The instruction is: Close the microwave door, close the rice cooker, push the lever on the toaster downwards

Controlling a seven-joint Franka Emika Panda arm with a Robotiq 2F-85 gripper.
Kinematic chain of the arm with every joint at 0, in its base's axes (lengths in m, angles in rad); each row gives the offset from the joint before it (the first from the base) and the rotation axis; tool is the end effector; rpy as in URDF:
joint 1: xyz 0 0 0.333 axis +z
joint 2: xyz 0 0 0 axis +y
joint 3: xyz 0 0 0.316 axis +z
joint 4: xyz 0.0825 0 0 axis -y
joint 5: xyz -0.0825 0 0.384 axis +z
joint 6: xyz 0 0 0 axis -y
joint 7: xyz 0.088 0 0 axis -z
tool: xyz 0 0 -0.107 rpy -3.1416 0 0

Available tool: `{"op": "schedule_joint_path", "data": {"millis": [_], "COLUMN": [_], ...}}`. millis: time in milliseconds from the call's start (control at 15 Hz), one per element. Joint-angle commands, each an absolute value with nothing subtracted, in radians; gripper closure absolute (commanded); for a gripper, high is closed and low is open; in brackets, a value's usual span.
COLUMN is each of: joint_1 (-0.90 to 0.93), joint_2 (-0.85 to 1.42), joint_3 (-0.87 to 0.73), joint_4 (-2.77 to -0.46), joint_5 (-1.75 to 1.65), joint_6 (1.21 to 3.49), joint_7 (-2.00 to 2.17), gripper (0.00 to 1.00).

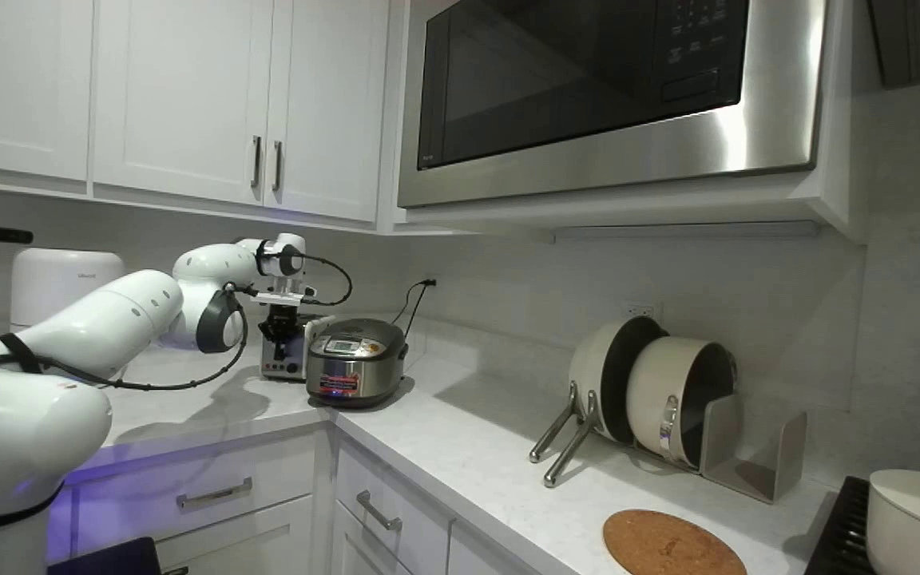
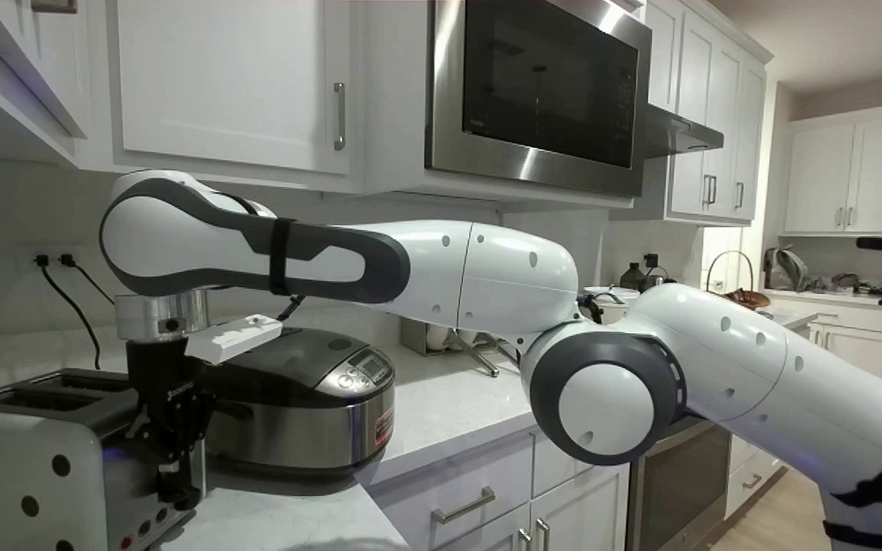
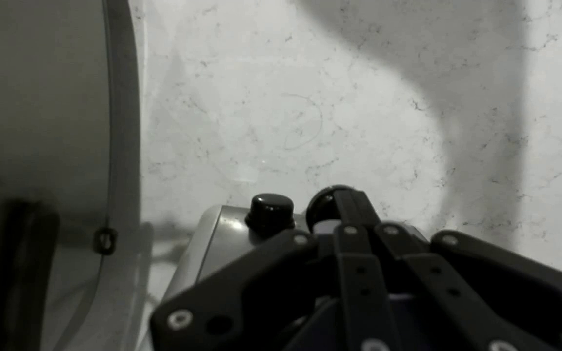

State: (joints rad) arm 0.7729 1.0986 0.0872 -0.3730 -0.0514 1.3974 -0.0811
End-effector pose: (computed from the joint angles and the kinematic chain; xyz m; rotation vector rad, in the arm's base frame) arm 0.5401 0.5525 0.4108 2.8328 1.3502 -0.1218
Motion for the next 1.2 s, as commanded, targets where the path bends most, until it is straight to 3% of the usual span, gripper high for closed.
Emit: {"op": "schedule_joint_path", "data": {"millis": [0, 1133], "joint_1": [0.766, 0.752], "joint_2": [1.150, 1.152], "joint_3": [0.102, 0.111], "joint_4": [-0.372, -0.371], "joint_5": [-0.038, -0.033], "joint_6": [1.432, 1.421], "joint_7": [-0.131, -0.158], "gripper": [1.00, 1.00]}}
